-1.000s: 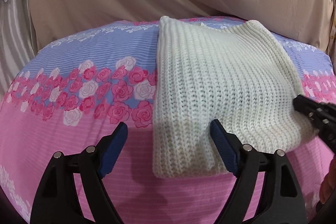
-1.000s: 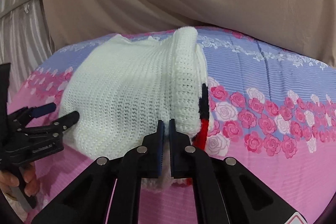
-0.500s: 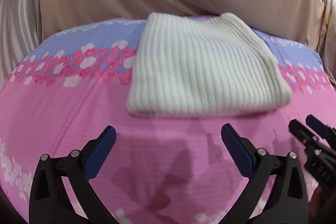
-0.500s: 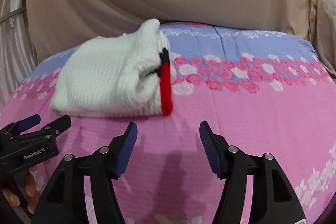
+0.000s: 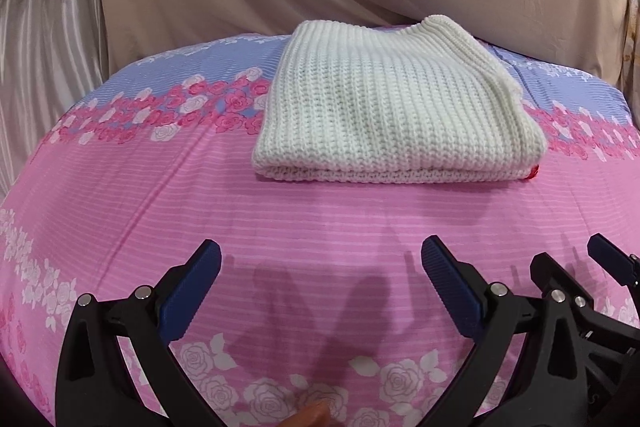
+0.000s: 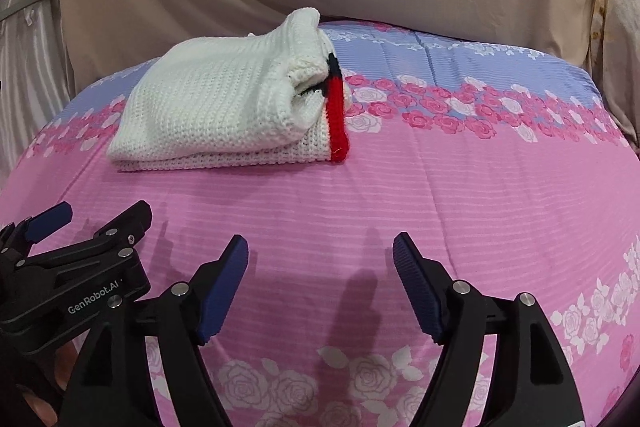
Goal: Fold small clothes
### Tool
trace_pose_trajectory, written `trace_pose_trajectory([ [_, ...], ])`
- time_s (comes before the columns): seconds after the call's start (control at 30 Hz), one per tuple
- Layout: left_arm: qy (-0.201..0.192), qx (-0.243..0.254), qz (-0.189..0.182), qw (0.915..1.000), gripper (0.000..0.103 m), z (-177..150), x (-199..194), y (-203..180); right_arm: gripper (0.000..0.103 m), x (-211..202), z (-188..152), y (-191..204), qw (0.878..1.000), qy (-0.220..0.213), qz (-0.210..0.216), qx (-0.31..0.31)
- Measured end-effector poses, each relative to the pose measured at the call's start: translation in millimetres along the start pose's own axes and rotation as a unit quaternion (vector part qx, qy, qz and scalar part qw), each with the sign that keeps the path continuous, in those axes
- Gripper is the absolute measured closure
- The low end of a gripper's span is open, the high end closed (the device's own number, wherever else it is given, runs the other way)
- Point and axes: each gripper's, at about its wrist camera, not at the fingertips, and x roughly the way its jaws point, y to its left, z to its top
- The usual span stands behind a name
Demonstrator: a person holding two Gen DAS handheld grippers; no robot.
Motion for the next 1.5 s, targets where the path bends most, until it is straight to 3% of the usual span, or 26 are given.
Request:
trace_pose_trajectory([
  [0.37,-0.009,0.009,0.032,0.9994,0.005,-0.2,-3.2,-2.5,0.03,0.4,0.1,0.6,1.0,0.001,-0.007,-0.006],
  [1.5,-0.005,0.02,0.052,0.9985,0.006,-0.8,-1.7,-5.8,0.03,-1.5,-0.5,8.3,0.999,0.002,-0.039,-0.008],
])
